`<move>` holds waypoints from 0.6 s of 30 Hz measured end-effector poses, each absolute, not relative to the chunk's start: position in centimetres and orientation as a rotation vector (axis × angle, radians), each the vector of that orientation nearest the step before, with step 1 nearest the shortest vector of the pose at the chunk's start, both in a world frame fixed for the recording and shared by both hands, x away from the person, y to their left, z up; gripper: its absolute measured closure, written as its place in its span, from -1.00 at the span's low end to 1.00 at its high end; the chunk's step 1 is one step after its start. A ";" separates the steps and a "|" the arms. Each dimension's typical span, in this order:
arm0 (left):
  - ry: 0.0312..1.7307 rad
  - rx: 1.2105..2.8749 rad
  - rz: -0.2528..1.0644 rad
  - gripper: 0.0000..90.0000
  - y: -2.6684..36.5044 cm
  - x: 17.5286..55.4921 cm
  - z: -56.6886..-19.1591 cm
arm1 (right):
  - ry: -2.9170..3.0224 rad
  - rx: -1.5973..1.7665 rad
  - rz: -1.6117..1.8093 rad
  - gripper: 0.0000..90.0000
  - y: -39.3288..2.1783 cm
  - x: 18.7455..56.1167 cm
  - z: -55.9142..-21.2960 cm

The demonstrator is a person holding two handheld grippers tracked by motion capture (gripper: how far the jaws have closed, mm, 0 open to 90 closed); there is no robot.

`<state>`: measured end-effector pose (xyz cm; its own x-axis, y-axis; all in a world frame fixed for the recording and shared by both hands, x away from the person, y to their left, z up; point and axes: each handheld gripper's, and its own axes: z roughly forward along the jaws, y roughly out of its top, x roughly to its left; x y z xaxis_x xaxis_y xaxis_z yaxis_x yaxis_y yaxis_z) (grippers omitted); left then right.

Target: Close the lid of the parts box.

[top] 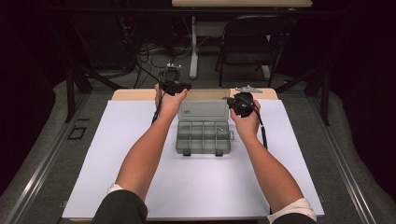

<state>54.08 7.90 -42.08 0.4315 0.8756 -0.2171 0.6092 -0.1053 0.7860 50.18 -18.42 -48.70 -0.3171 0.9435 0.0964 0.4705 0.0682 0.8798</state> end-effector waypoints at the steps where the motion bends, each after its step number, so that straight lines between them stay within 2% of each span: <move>1: 1.271 1.813 0.384 0.59 7.9 54.0 -42.1 | 1.834 1.396 1.190 0.85 -18.4 50.1 -48.6; 11: 1.243 1.815 0.403 0.59 8.0 52.9 -41.9 | 1.844 1.368 1.200 0.77 -18.4 48.8 -46.8; 18: 1.232 1.818 0.414 0.59 8.0 52.2 -41.7 | 1.860 1.327 1.191 0.95 -17.8 47.9 -44.8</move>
<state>52.16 8.01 -41.73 0.4535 0.8707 -0.1901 0.5788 -0.1255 0.8058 47.86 -17.82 -44.80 -0.3552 0.9333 0.0527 0.4386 0.1166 0.8911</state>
